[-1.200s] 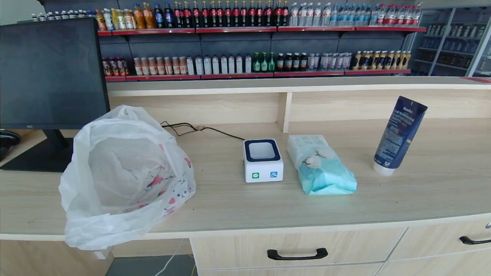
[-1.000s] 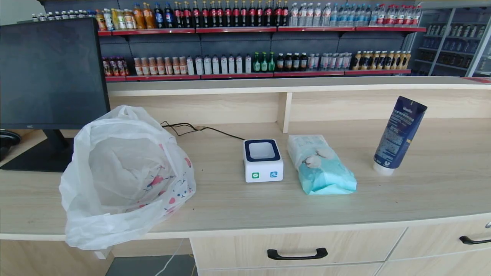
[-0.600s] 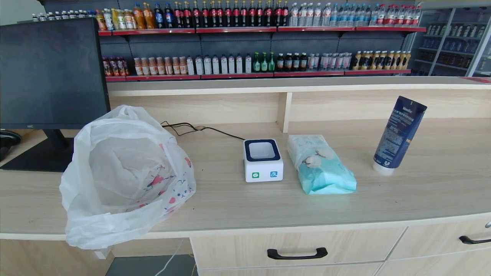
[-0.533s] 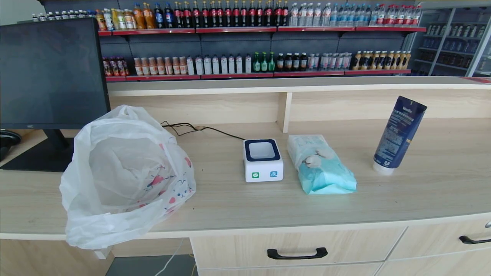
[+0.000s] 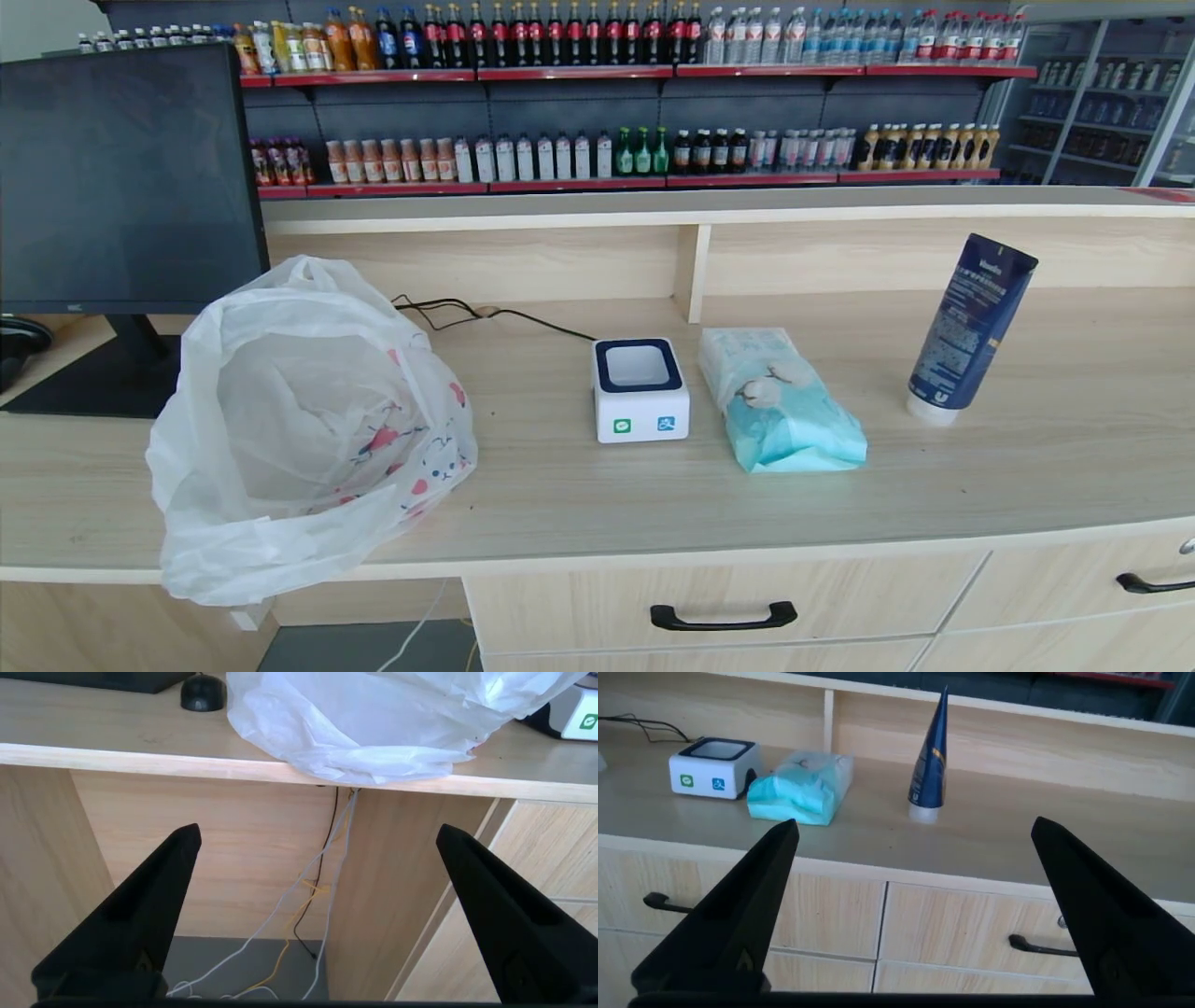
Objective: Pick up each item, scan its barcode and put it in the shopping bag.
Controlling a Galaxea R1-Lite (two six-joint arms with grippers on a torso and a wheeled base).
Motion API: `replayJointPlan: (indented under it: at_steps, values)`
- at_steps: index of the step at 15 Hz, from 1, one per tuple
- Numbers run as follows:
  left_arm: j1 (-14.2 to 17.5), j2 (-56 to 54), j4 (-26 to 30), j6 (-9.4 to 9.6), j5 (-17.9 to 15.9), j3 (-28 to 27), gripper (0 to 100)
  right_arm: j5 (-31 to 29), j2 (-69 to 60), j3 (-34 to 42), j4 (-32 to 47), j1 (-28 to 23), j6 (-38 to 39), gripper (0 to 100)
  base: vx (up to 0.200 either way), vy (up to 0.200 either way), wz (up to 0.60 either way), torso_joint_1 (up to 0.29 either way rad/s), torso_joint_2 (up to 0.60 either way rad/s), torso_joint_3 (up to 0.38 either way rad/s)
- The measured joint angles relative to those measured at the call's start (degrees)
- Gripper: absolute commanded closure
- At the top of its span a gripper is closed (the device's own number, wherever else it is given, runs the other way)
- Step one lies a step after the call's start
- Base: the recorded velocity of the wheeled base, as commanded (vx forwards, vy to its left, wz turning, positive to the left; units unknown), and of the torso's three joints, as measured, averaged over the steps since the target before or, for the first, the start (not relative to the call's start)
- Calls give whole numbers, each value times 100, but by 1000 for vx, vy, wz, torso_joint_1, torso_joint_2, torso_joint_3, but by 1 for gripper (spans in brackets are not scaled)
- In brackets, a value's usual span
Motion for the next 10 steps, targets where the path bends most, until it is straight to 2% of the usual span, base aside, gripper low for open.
replayJointPlan:
  at_steps: [5, 10]
  values:
    - [2, 0, 0, -7, 2, 0, 0, 5, 1152, -894, -18, 4, -747, 0, 0, 0, 0, 0, 0, 0]
    - [2, 0, 2, -10, 2, 0, 0, 13, 2200, -1191, -152, 22, -1281, 0, 0, 0, 0, 0, 0, 0]
